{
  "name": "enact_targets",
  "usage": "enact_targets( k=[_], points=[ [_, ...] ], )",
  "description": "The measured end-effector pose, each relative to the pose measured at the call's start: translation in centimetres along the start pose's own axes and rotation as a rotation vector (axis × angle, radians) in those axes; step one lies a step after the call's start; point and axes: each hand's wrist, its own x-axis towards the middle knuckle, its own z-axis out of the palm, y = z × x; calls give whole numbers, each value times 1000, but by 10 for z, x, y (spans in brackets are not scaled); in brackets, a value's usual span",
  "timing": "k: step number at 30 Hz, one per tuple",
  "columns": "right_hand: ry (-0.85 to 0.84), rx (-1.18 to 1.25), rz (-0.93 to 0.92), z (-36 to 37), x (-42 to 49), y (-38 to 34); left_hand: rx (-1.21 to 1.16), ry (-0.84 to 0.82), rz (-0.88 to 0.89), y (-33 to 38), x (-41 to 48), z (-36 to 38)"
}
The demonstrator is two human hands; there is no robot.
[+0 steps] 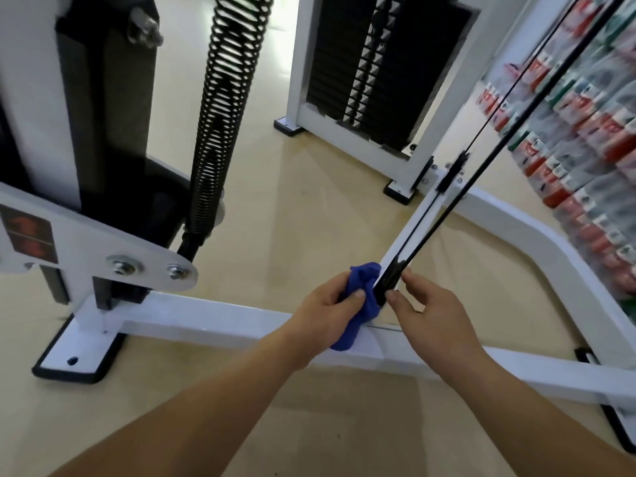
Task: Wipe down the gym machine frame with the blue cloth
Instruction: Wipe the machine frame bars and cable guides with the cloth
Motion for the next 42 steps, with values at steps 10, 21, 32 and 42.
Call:
enact_targets(
  k=[10,21,32,42],
  points=[
    [-60,5,17,-2,-2,-1,162,-68,62,19,35,11],
    [-260,639,354,13,-53,7,-2,160,82,-8,-51,41],
    [184,656,432,-15,-9,43,353,356,37,-19,-18,28],
    [128,566,323,29,21,15,892,300,123,-59,-21,-10]
  ],
)
